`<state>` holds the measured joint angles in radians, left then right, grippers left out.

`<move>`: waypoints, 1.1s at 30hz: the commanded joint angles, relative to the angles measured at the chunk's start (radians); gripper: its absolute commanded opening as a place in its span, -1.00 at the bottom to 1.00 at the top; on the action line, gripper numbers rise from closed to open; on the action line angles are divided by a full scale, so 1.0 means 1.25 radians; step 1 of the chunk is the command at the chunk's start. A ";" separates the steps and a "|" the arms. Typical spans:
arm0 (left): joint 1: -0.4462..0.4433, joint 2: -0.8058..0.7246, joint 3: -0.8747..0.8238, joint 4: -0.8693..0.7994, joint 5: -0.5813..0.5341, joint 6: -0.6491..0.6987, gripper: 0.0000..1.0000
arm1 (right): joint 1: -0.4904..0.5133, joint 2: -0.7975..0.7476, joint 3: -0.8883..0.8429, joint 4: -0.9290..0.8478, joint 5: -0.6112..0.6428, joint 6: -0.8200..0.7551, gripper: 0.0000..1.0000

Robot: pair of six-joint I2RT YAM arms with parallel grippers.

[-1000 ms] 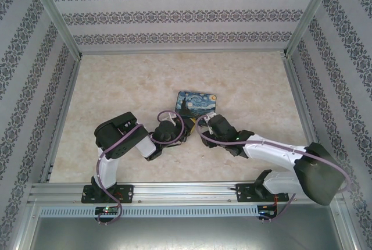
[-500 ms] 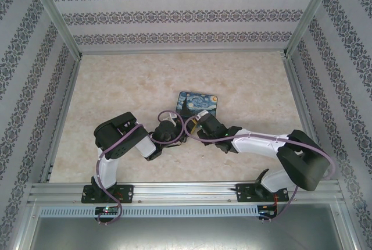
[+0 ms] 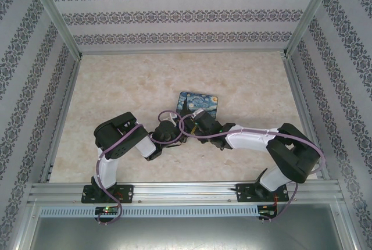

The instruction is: Unlock a padlock with a key

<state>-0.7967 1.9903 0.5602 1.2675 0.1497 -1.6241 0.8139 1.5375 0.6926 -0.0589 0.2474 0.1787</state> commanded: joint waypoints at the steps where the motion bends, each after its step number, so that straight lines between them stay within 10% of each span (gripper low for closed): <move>1: 0.004 -0.027 0.000 0.016 0.012 0.000 -1.00 | -0.004 0.011 0.021 0.011 0.003 -0.006 -0.55; 13: 0.004 -0.025 -0.003 0.015 0.013 0.001 -1.00 | -0.033 -0.023 0.026 0.010 -0.075 0.005 -0.96; 18: 0.004 -0.021 -0.013 0.010 0.001 0.005 -1.00 | -0.042 -0.076 0.005 -0.013 -0.130 0.042 0.17; 23: 0.004 -0.012 -0.026 0.013 0.000 0.009 -0.81 | -0.076 -0.179 -0.063 -0.030 -0.199 0.118 0.46; 33: 0.004 -0.058 -0.055 -0.049 -0.005 0.056 0.24 | -0.152 -0.329 -0.171 0.012 -0.349 0.310 0.78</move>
<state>-0.7902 1.9533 0.5140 1.2613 0.1474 -1.5925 0.6312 1.1496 0.5018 -0.0772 -0.1070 0.4644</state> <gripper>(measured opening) 0.604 0.888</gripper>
